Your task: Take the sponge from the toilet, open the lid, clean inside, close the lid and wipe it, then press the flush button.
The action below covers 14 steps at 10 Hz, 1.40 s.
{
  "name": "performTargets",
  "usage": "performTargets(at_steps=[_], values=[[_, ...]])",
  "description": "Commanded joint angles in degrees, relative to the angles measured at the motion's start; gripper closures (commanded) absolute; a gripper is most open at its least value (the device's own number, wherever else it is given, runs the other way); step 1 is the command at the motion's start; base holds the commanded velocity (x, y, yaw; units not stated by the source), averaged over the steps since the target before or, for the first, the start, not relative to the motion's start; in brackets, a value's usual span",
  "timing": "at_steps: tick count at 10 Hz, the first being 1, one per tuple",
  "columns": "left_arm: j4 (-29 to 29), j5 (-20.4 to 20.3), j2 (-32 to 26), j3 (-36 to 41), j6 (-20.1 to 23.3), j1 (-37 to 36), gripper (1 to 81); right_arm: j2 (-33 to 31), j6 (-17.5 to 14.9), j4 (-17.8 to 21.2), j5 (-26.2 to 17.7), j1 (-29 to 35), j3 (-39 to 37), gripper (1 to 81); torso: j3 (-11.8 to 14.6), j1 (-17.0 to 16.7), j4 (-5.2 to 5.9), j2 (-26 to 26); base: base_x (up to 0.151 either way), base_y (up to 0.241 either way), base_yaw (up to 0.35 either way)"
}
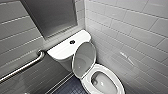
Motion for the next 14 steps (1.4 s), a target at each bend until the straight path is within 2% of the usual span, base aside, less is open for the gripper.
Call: performTargets(at_steps=[1, 4, 6, 10, 13, 14], values=[[0.5, 1.5, -0.3, 0.2, 0.1, 1.0, 1.0, -4.5, -0.3, -1.9, -0.4, 4.2, 7.0, 81.1, 0.0, 0.0, 0.0, 0.0, 0.0, 0.0, 0.0], [0.5, 1.6, -0.3, 0.2, 0.1, 0.9, 1.0, -2.3, -0.3, -2.2, -1.5, 13.8, 11.8, 81.1, 0.0, 0.0, 0.0, 0.0, 0.0, 0.0, 0.0], [0.5, 1.7, -0.2, 0.2, 0.1, 0.9, 1.0, 3.2, 0.1, -1.9, -6.9, 21.2, 10.4, 81.1, 0.0, 0.0, 0.0, 0.0, 0.0, 0.0, 0.0], [0.2, 1.8, -0.2, 0.2, 0.1, 1.0, 1.0, 19.4, 0.6, -1.6, -15.0, 31.4, -1.7, 81.1, 0.0, 0.0, 0.0, 0.0, 0.0, 0.0, 0.0], [0.1, 1.8, -0.2, 0.2, 0.1, 0.9, 1.0, 31.7, 3.4, -1.7, -18.7, 37.5, -11.6, 81.1, 0.0, 0.0, 0.0, 0.0, 0.0, 0.0, 0.0], [0.0, 1.8, -0.2, 0.2, 0.1, 1.0, 1.0, 35.5, 4.3, -1.7, -18.7, 38.1, -15.2, 81.1, 0.0, 0.0, 0.0, 0.0, 0.0, 0.0, 0.0]])
